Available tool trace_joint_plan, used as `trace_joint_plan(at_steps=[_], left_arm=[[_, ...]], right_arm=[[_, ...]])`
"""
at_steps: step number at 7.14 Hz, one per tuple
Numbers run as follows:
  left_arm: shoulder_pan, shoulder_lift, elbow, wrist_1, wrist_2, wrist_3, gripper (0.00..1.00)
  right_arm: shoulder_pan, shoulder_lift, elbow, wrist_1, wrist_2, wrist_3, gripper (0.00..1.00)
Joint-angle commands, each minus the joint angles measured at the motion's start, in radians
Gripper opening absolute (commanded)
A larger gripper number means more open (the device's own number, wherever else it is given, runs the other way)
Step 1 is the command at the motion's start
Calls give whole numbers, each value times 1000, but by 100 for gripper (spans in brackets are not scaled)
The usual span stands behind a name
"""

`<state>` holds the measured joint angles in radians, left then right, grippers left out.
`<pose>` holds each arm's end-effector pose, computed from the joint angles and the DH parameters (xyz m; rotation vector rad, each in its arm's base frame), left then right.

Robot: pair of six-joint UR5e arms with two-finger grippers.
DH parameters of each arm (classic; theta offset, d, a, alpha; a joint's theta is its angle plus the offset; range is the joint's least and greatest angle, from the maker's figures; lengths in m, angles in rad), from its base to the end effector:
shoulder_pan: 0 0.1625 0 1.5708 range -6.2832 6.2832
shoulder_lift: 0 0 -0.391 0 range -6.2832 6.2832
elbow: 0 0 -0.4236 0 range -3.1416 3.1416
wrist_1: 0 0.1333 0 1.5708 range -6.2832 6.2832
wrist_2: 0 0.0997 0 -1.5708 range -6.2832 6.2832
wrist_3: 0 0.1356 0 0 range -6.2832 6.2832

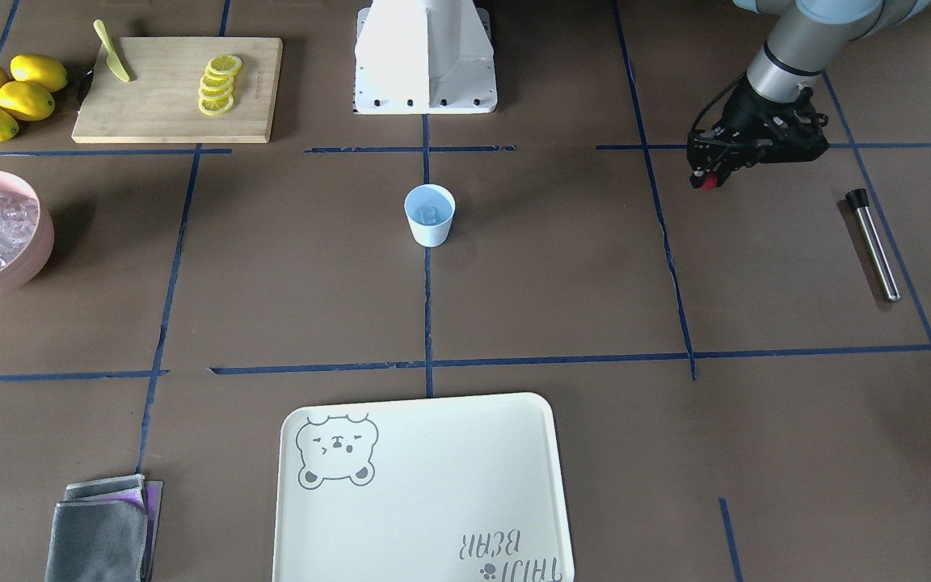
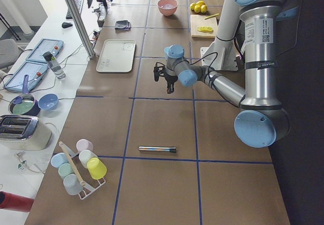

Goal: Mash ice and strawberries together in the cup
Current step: 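Grasp the red strawberry on the table with the left gripper, then carry the strawberry with the left gripper over the light-blue cup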

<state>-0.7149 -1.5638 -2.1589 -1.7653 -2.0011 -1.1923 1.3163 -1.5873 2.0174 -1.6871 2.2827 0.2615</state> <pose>0.3339 -0.3915 0.3391 0.0480 0.8642 -0.1483 -0.0839 -0.5001 0.4437 0.1103 -0.7592 -0.1050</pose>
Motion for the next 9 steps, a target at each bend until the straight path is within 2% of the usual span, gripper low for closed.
trace_joint_plan(at_steps=[1,2,3,4,5,6,9], left_arm=[[17,-401,-59,481,-5,-86,0],[82,-497,-56,534,1,-163,0],[151,-548,-18,526,8,-252,0],[173,-656,79,511,68,-282,0],[199,-703,173,433,71,-315,0],[209,-705,250,324,73,-323,0],[259,-768,416,172,125,-343,0]], right_arm=[[35,-36,-14,0,4,-66,99],[76,-36,-50,1,33,-123,99],[125,-37,-105,1,93,-207,99],[173,-40,-138,1,95,-284,99],[214,-54,-160,3,101,-333,99],[239,-72,-166,6,116,-350,99],[251,-88,-166,6,126,-350,99]])
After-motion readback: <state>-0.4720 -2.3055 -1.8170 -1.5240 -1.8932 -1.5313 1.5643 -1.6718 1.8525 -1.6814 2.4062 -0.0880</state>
